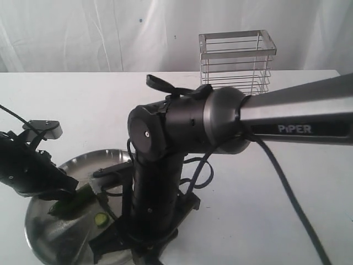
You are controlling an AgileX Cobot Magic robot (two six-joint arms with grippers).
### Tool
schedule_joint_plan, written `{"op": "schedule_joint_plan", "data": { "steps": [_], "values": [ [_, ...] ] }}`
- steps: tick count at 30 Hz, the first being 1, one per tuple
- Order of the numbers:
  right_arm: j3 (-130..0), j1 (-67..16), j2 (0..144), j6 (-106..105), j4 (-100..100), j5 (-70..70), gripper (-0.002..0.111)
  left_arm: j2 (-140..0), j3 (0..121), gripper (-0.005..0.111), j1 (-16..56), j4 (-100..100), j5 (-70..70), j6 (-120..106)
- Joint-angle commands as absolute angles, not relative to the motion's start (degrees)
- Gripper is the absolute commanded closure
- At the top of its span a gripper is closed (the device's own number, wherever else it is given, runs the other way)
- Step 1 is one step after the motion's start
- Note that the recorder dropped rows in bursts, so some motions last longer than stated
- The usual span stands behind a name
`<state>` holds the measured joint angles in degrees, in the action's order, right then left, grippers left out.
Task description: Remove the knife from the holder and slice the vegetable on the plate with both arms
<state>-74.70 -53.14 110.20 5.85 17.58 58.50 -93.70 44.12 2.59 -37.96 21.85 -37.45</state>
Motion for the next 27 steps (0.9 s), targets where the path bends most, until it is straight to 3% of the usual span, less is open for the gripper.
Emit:
{"op": "schedule_joint_plan", "data": {
  "steps": [1, 6, 22, 27],
  "values": [
    [-74.74, -53.1, 106.33, 6.72, 15.38, 56.55, 0.093, -91.14, 46.86, 0.062, 3.06, -38.43, 26.21, -37.37],
    [-74.74, -53.1, 104.34, 9.35, 11.68, 55.03, 0.093, -88.34, 48.8, 0.054, 3.06, -38.43, 28.52, -37.26],
    [-74.74, -50.19, 110.65, 7.66, 10.45, 45.33, 0.093, -84.68, 48.8, 0.054, 3.06, -38.43, 30.41, -35.81],
    [-74.74, -50.19, 111.28, 7.55, 10.56, 42.71, 0.073, -83.48, 48.8, 0.054, 3.06, -38.82, 31.22, -35.59]
  ]
}}
